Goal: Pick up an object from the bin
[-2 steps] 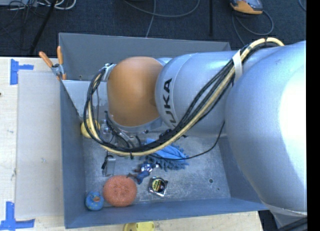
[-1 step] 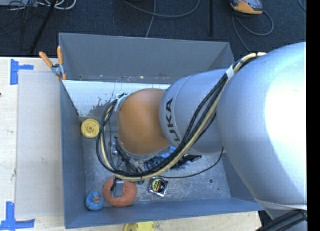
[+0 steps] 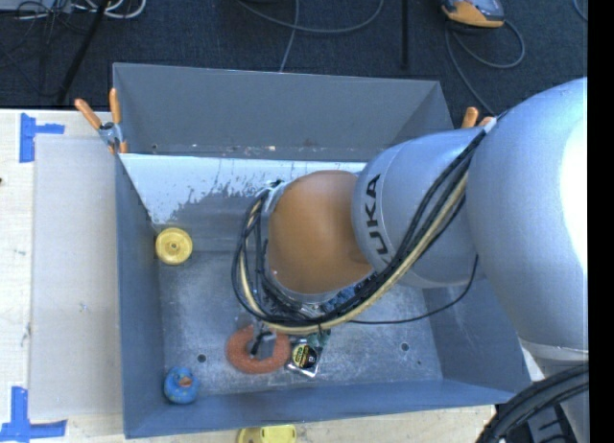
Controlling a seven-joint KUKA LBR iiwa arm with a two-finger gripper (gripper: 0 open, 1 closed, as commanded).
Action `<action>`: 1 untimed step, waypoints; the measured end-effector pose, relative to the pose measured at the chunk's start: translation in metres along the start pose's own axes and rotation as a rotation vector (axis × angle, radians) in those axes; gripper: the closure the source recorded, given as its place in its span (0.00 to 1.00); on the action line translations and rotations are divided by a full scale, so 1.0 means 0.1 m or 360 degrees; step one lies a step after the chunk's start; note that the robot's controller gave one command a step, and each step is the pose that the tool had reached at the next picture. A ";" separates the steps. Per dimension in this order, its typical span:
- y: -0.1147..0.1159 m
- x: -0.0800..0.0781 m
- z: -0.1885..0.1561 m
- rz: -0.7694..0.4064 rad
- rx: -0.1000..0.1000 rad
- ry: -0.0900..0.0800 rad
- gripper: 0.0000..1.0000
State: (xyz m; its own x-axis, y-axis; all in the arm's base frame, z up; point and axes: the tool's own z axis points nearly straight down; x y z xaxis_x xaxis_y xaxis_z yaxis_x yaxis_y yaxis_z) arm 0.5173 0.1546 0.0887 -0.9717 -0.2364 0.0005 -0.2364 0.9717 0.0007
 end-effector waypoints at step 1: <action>0.00 0.00 0.00 0.0001 0.0000 0.0000 1.00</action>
Offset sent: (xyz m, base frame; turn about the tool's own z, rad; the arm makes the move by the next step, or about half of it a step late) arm 0.0117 0.0078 0.0808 -0.0135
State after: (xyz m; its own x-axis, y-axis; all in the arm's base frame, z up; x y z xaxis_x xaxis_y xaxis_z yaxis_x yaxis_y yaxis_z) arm 0.5172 0.1545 0.0886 -0.9719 -0.2356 0.0007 -0.2356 0.9719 0.0008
